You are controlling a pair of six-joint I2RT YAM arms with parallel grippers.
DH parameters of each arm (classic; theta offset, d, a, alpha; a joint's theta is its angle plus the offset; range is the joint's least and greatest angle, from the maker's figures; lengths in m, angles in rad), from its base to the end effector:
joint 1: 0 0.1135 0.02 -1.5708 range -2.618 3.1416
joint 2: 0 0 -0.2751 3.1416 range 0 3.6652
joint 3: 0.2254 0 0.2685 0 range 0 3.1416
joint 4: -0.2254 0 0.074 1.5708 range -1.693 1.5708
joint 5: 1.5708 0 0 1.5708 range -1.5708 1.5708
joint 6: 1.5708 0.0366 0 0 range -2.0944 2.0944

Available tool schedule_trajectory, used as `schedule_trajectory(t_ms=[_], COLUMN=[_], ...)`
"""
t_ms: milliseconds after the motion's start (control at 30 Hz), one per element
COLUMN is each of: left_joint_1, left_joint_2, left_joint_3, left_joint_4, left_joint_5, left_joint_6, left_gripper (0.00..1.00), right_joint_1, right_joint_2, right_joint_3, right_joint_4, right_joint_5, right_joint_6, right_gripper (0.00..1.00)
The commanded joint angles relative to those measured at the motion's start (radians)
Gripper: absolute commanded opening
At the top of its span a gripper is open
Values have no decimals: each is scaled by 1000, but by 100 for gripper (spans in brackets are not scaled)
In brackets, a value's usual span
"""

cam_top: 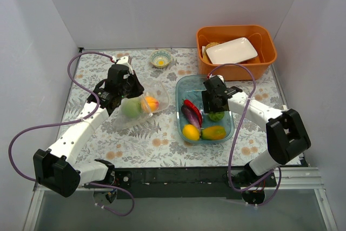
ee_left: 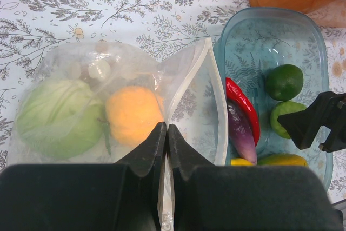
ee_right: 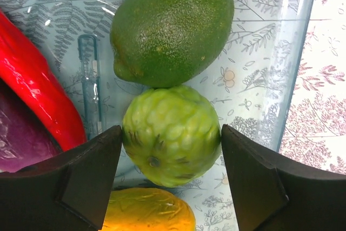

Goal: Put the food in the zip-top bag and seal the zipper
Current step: Pick up the fake fruit from the bin.

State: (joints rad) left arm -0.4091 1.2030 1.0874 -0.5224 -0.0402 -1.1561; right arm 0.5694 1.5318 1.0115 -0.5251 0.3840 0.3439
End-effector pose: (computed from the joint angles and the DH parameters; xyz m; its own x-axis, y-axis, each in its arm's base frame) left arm 0.2545 -0.1088 0.3338 -0.5568 -0.7553 -0.3456 -0.3519 0.5914 -0.7256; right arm 0.2772 0.1611 0.2170 -0.8011 -0.1417 -0.5815 -0.0759 0.9878 -0.1360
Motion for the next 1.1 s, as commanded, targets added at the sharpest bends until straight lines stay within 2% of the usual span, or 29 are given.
schedule_trajectory(t_ms=[0, 200, 333, 533, 567, 667, 767, 833, 867, 900, 1067], left_joint_1=[-4, -4, -4, -4, -4, -4, -4, -4, -4, -4, -4], left_joint_2=[-5, -6, -6, 4, 6, 3, 0, 0, 1, 1, 9], left_joint_3=[2, 2, 2, 12, 12, 11, 8, 8, 8, 6, 9], left_joint_4=[7, 1, 1, 2, 2, 2, 4, 4, 4, 2, 9], left_joint_5=[7, -12, -12, -6, -6, -9, -3, -3, -3, -3, 0], left_joint_6=[9, 10, 7, 12, 13, 12, 9, 9, 7, 9, 10], left_gripper=[2, 2, 2, 2, 2, 2, 2, 2, 2, 2, 2], right_joint_1=[-6, -6, -6, -6, -6, -6, -6, -6, -6, -6, -6], right_joint_2=[10, 13, 10, 16, 16, 11, 2, -4, -9, -13, -56], right_joint_3=[-8, -27, -39, -40, -39, -31, -21, -10, -5, -4, 2], right_joint_4=[51, 31, 25, 22, 20, 17, 7, -7, -13, -25, -55], right_joint_5=[-62, -118, -129, -125, -123, -120, -122, -123, -123, -125, -128], right_joint_6=[-32, -13, -6, -5, -6, -9, -9, -6, -6, -6, 0], right_gripper=[78, 78, 85, 87, 87, 77, 76, 79, 86, 88, 94])
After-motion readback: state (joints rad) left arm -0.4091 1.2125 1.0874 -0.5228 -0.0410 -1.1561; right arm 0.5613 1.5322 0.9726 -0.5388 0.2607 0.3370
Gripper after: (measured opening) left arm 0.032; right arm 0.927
